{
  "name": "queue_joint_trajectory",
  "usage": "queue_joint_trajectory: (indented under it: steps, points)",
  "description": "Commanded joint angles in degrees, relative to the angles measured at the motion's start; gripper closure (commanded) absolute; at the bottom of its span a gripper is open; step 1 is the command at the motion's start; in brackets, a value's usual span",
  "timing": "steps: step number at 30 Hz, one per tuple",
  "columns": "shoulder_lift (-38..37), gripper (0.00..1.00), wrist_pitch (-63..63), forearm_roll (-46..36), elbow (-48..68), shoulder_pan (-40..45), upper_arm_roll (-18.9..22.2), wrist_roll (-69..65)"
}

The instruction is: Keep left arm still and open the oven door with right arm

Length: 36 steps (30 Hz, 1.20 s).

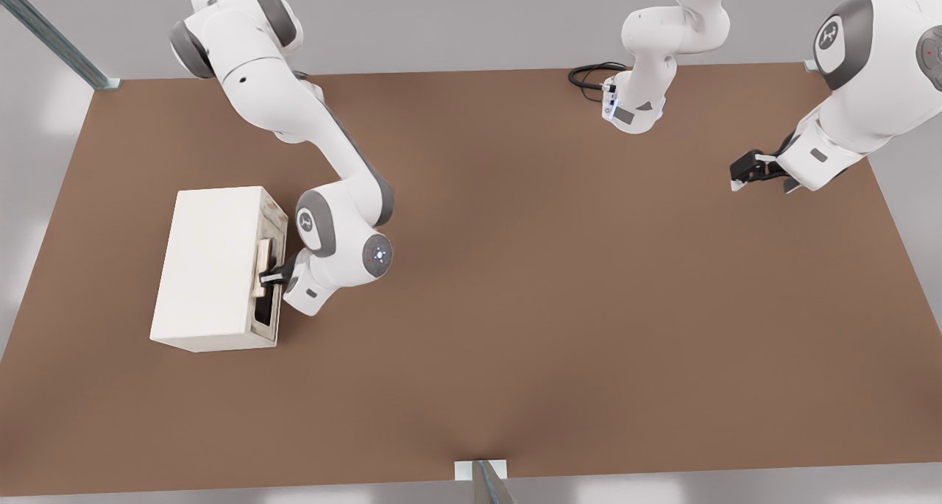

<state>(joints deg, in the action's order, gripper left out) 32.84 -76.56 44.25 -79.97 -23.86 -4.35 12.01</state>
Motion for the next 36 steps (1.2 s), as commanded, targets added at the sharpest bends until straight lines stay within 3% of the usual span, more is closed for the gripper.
queue_joint_trajectory:
  steps: [1,7,9,12,20,30,33,34,35,36]
  points:
    - [1.0,0.79,5.1,3.1,-0.2,0.3,0.2,29.5]
    - [1.0,0.79,2.6,-0.5,-3.3,1.4,0.1,33.3]
    - [-3.1,0.79,-3.6,-0.5,-11.9,1.9,0.2,37.8]
    - [-4.1,0.79,-6.0,-0.4,-15.7,1.4,0.0,42.2]
    - [-4.2,0.79,-9.7,0.0,-19.0,2.1,0.0,43.5]
    - [-3.8,0.79,-10.2,0.3,-19.4,1.5,0.0,44.6]
    - [1.0,0.79,-4.5,-9.0,-8.3,-7.2,-0.3,51.3]
    - [2.2,0.06,-3.0,-14.3,-1.9,-7.4,-0.2,50.3]
    - [1.9,0.0,-3.1,-19.0,1.6,-4.3,-0.1,41.8]
    - [1.4,0.0,-3.3,-22.0,4.0,-0.8,-0.3,35.7]
